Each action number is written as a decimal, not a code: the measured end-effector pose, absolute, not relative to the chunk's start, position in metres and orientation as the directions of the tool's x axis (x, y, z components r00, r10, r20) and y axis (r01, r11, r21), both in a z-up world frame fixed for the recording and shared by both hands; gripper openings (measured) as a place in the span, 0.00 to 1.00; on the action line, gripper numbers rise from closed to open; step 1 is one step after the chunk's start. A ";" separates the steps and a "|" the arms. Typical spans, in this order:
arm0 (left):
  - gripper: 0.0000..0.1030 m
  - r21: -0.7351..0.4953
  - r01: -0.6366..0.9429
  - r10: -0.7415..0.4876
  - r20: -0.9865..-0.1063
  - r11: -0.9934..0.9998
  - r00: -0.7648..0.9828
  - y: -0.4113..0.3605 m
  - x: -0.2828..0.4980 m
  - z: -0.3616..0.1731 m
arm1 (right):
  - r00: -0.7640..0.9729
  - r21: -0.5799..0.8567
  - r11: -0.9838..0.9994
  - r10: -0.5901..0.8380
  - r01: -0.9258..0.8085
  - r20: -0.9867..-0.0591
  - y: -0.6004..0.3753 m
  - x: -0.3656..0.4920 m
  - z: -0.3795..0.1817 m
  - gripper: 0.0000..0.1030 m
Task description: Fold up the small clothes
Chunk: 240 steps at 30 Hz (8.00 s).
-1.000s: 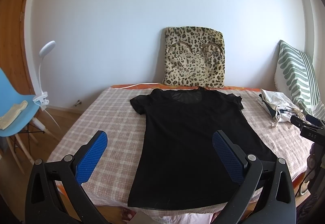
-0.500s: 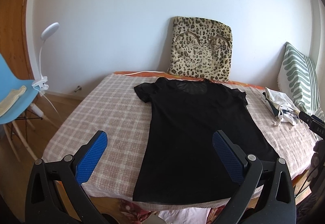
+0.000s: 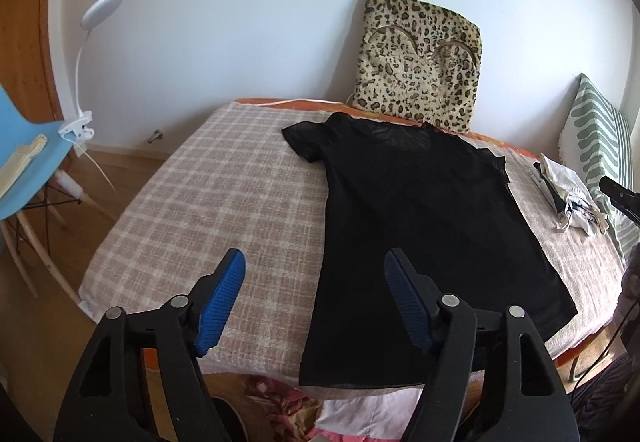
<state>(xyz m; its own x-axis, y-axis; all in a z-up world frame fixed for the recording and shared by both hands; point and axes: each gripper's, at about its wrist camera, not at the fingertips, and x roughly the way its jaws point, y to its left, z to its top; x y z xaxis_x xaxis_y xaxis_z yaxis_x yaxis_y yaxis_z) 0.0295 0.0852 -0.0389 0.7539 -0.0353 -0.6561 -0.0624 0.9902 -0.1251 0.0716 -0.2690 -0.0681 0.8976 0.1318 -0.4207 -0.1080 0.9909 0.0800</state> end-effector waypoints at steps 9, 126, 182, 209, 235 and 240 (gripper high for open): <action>0.57 -0.257 -0.152 -0.101 -0.756 0.954 0.646 0.120 0.044 -0.084 | 0.889 -0.018 0.975 0.192 -0.219 -0.416 -0.216 0.113 -0.045 1.00; 0.04 -0.542 0.292 -0.616 -0.699 0.788 0.364 -0.002 0.081 -0.122 | 0.688 -0.224 0.952 -0.020 -0.208 -0.725 -0.050 0.490 -0.111 0.00; 0.29 -0.370 0.450 -0.561 -0.706 0.813 0.432 -0.020 0.055 -0.100 | 0.775 -0.005 0.978 0.162 -0.209 -0.611 -0.190 0.245 -0.067 0.51; 0.30 -0.264 0.608 -0.588 -0.687 0.749 0.426 -0.117 0.033 -0.081 | 0.834 0.265 0.959 0.228 -0.103 -0.502 -0.355 0.169 -0.076 0.64; 0.41 -0.160 0.709 -0.542 -0.763 0.687 0.353 -0.275 0.046 -0.113 | 0.754 0.362 0.917 0.356 -0.168 -0.553 -0.435 0.252 -0.075 0.69; 0.40 -0.168 0.664 -0.524 -0.761 0.729 0.383 -0.271 0.056 -0.121 | 0.708 0.366 0.916 0.369 -0.166 -0.601 -0.419 0.309 -0.088 0.69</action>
<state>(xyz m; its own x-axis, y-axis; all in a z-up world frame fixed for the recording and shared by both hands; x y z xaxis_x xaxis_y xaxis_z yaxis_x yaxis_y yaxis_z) 0.0556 -0.2711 -0.1213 0.3826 -0.5237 -0.7612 0.6638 0.7289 -0.1678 0.3088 -0.4190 -0.0885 0.7085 0.3691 -0.6015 -0.1662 0.9156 0.3661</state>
